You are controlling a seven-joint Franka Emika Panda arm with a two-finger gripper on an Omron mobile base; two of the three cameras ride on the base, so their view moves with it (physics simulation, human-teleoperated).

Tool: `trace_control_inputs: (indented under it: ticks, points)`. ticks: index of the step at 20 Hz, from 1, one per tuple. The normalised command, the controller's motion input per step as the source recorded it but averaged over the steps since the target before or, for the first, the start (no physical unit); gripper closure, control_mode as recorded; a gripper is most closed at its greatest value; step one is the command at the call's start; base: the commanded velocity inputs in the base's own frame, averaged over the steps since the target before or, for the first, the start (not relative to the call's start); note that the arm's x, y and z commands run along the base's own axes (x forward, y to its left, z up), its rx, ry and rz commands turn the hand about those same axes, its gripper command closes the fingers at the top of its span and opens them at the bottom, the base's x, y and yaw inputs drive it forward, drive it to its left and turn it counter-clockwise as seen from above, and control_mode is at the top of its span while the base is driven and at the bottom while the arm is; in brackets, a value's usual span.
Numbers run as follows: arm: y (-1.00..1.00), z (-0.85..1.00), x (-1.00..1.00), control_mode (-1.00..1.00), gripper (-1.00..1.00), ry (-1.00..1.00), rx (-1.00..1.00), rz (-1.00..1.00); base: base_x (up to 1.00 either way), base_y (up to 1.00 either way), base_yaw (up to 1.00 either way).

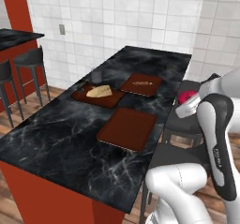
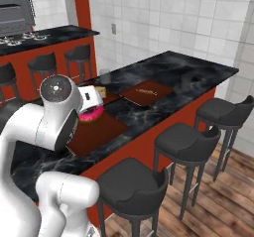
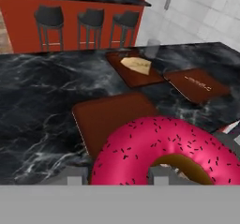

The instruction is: Take the donuts from the fridge and place them on the empty tray on the dining counter.

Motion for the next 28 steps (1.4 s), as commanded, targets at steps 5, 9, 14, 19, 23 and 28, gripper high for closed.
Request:
trace_control_inputs:
  ticks: [5,9,14,19,23,28]
  points:
    - [0.52,-0.53,0.52,-1.00,1.00,0.19,-0.02,0.17,0.00,0.00,0.00]
    - [0.43,-0.71,0.21,-1.00,1.00,0.04,-0.04,0.10,0.00,0.00,0.00]
    - [0.25,-0.45,0.37,-1.00,1.00,0.00,0.00,0.03,0.00,0.00,0.00]
    - [0.08,-0.38,0.61,-1.00,1.00,0.00,0.00,0.00,0.00,0.00,0.00]
    - [0.00,-0.57,0.78,-1.00,1.00,-0.02,0.00,0.00,0.00,0.00,0.00]
    - [0.00,-0.41,0.87,-1.00,1.00,0.01,0.00,0.00,0.00,0.00,0.00]
